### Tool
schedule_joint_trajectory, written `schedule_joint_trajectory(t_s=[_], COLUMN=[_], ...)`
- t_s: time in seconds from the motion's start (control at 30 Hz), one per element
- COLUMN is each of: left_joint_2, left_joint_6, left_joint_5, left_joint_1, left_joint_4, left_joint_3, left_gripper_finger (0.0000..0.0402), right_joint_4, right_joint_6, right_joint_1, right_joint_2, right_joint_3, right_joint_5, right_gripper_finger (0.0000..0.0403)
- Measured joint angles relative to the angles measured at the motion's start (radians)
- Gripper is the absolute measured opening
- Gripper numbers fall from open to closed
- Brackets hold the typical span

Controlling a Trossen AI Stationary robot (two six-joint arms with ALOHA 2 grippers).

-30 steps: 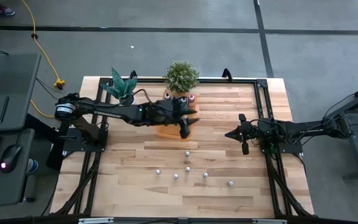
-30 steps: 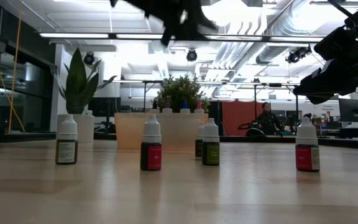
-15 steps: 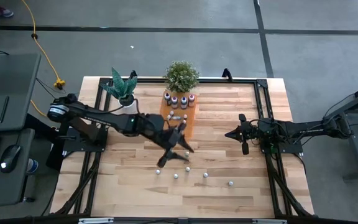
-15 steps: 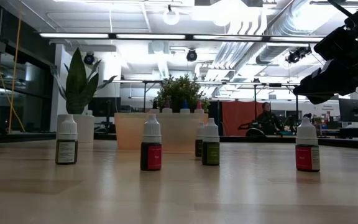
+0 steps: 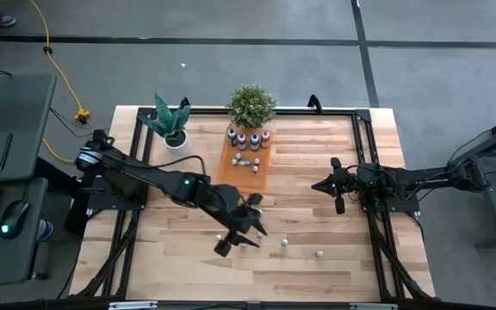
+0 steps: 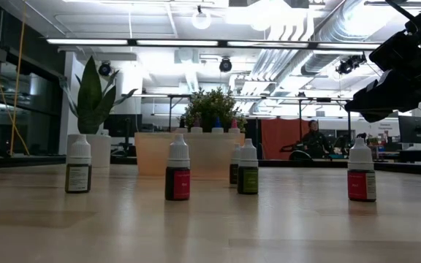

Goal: Pick & Place food coloring
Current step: Put the small dark purple food coloring bottle into the orange bin

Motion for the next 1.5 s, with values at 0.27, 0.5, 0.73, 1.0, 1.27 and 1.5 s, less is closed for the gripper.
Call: schedule_joint_trajectory(t_s=[0.27, 0.5, 0.73, 1.0, 1.27, 1.5], left_joint_2=[0.172, 0.347, 0.492, 0.606, 0.669, 0.791], left_joint_6=[0.031, -0.030, -0.037, -0.057, -0.055, -0.091], left_joint_5=[-0.081, -0.184, -0.328, -0.369, -0.332, -0.209], left_joint_1=[-0.031, -0.029, -0.035, -0.034, -0.027, -0.004], left_joint_4=[-0.213, -0.315, -0.296, -0.205, -0.157, -0.173], left_joint_3=[0.315, 0.533, 0.616, 0.616, 0.620, 0.757], left_gripper_finger=[0.0168, 0.0168, 0.0168, 0.0168, 0.0168, 0.0168], right_joint_4=[-0.003, -0.002, -0.004, -0.005, -0.004, -0.005], right_joint_6=[0.000, 0.000, 0.000, 0.000, 0.000, 0.000], right_joint_1=[0.000, 0.000, 0.000, 0.000, 0.000, 0.000], right_joint_2=[0.001, 0.011, 0.020, 0.020, 0.020, 0.020], right_joint_3=[0.000, 0.000, 0.000, 0.000, 0.000, 0.000], right_joint_5=[-0.001, 0.000, -0.001, -0.001, 0.000, 0.000], right_gripper_finger=[0.0000, 0.0000, 0.0000, 0.0000, 0.0000, 0.0000])
